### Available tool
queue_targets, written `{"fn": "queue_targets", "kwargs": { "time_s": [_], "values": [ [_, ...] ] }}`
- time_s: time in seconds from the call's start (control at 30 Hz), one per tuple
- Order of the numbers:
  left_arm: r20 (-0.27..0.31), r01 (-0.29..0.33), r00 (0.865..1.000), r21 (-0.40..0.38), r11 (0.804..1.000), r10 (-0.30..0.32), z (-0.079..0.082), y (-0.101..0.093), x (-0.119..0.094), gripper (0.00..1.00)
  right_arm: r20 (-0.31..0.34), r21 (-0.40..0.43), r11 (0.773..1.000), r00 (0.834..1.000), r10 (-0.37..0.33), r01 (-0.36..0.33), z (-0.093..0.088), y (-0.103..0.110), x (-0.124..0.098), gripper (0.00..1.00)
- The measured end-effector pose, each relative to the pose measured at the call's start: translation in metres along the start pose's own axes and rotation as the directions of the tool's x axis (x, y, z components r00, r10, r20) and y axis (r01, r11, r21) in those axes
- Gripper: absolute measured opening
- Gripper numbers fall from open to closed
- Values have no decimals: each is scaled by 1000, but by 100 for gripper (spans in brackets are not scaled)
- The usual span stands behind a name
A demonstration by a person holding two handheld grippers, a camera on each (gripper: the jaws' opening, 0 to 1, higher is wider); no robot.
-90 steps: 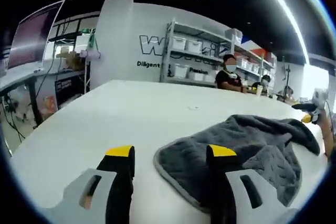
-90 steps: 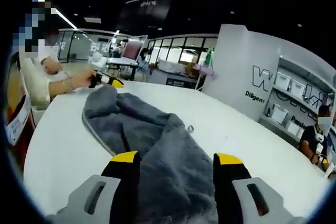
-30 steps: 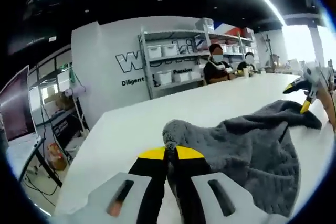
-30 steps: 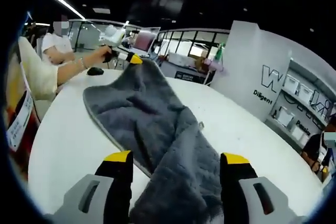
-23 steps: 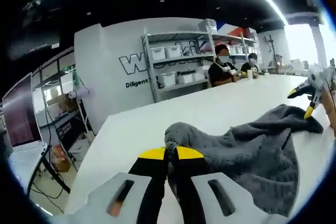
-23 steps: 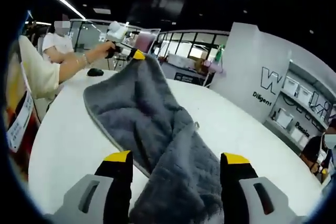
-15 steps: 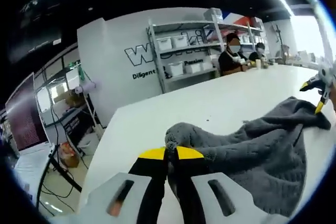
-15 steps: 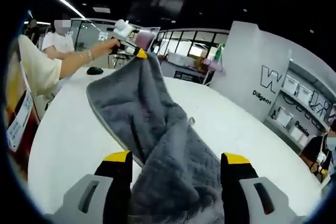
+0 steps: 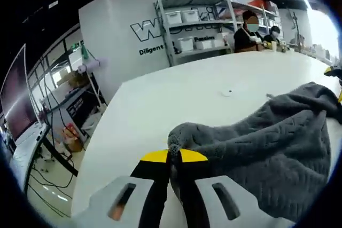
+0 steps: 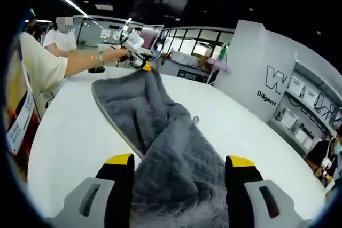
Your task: Fold the towel on the table until its edges align and the towel forms a compact rectangular stack.
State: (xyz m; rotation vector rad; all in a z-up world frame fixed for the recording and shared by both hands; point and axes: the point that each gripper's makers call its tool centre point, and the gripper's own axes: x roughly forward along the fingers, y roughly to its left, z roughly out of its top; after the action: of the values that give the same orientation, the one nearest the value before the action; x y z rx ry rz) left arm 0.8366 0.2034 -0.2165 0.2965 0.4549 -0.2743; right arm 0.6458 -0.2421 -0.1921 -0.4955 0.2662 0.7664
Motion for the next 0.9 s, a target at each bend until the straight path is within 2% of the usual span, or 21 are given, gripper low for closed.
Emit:
{"fn": "queue_targets", "kwargs": {
  "time_s": [0.07, 0.3, 0.5, 0.7, 0.83, 0.9],
  "values": [
    [-13, -7, 1000, -5, 1000, 7, 1, 8, 5, 4, -4, -3, 1000, 1000, 0, 0, -1, 1, 0, 69],
    [-43, -42, 998, -2, 999, 42, -17, 25, 24, 4, -17, -3, 1000, 1000, 0, 0, -4, 1, 2, 70],
    [-62, -47, 997, -1, 999, 47, -32, 20, 34, 4, -18, 7, 1000, 1000, -17, 17, -5, -5, 1, 70],
    [-60, -50, 997, 23, 998, 51, -36, 18, 39, 6, -31, 2, 1000, 1000, -5, 5, -8, -4, 4, 72],
    [-63, -49, 997, 18, 999, 50, -37, 20, 43, 10, -30, -2, 1000, 999, -11, 11, -7, -5, 2, 73],
    [-59, -33, 998, 10, 999, 34, -35, 21, 45, 16, -30, -6, 1000, 999, -13, 13, -6, -5, 2, 74]
  ]
}}
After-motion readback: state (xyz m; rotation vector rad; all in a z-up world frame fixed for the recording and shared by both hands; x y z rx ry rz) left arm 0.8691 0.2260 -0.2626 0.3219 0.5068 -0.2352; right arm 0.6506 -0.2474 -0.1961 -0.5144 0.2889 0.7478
